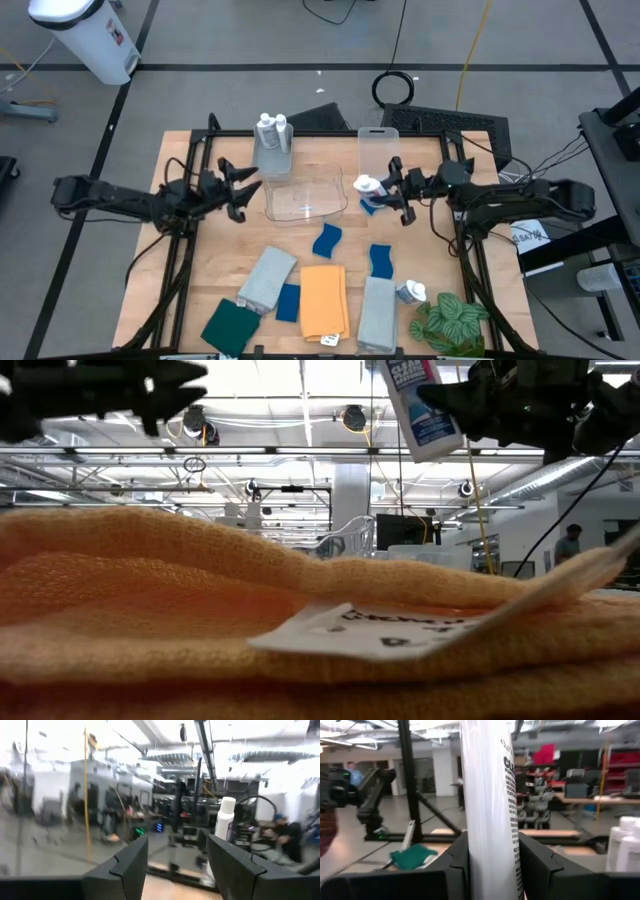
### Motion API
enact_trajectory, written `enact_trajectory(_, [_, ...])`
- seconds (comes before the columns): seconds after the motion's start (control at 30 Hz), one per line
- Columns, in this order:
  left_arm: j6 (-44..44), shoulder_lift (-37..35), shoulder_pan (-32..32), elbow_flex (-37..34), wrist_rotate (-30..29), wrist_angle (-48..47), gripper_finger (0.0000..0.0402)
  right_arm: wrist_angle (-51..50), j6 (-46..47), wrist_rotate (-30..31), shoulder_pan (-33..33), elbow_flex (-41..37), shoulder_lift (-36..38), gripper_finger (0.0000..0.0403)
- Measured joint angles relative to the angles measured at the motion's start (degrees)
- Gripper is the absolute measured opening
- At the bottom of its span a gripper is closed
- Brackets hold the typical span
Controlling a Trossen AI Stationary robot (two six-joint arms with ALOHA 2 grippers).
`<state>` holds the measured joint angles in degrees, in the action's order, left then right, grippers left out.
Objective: Pick & Place Kitchen Items
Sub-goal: Put the white plastic restorer bottle into the gray bin
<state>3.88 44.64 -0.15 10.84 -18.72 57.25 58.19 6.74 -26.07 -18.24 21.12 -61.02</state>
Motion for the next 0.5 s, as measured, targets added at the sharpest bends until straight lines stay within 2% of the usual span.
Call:
enact_trajectory(0.07, [4.05, 1.84, 0.71, 3.93, -0.31, -0.07, 0.0207, 4.32, 0.36, 2.34, -0.02, 0.02, -2.01, 0.0096])
enact_trajectory(0.2, [2.85, 8.03, 3.1, 11.47, 1.12, -0.46, 0.0207, 13.02, 3.98, 3.57, -0.01, 0.02, -6.55, 0.0097])
enact_trajectory(0.37, [-3.47, 18.53, 4.23, 20.03, 11.84, -6.82, 0.0207, 16.65, 5.34, 3.52, 2.25, 0.02, -11.79, 0.0096])
enact_trajectory(0.5, [-5.99, 25.04, 4.31, 28.89, 16.72, -16.77, 0.0207, 17.36, 4.49, 3.44, 3.66, 1.24, -14.19, 0.0096])
